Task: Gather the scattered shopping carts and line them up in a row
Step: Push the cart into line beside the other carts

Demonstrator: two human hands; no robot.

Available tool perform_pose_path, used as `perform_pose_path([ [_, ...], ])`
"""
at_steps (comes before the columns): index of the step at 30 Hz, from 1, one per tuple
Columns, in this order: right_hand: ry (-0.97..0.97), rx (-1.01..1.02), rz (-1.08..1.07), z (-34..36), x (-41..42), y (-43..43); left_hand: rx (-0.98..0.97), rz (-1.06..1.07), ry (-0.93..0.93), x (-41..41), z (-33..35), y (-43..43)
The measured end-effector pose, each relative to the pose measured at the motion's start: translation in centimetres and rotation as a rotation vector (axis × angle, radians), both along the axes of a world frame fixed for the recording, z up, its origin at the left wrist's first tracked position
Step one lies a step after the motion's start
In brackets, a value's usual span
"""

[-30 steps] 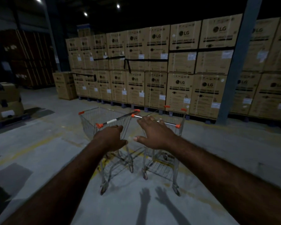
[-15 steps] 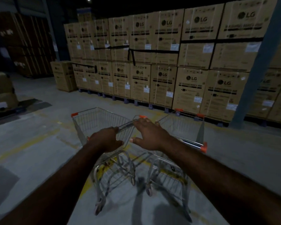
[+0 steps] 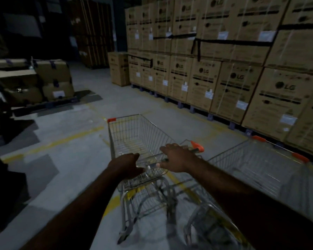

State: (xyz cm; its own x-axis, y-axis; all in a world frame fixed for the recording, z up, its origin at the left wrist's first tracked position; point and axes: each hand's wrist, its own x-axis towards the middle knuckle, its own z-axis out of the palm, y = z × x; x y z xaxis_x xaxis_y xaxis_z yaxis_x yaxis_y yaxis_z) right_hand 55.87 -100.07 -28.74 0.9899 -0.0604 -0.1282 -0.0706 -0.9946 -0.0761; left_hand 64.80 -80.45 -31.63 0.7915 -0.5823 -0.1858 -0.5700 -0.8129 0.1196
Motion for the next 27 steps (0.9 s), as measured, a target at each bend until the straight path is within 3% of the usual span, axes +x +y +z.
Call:
perform_pose_path([
  [12, 0.177, 0.089, -0.1, -9.6, 10.3, -6.0, -0.082, 0.175, 0.211, 8.1, -8.9, -2.2],
  [16, 0.076, 0.05, -0.034, -11.9, 12.0, -6.0, 0.033, 0.238, 0.166, 8.9, -9.4, -2.0],
  [27, 0.041, 0.095, 0.148, -13.1, 16.7, -6.4, 0.03, 0.451, 0.164, 9.6, -9.7, -1.4],
])
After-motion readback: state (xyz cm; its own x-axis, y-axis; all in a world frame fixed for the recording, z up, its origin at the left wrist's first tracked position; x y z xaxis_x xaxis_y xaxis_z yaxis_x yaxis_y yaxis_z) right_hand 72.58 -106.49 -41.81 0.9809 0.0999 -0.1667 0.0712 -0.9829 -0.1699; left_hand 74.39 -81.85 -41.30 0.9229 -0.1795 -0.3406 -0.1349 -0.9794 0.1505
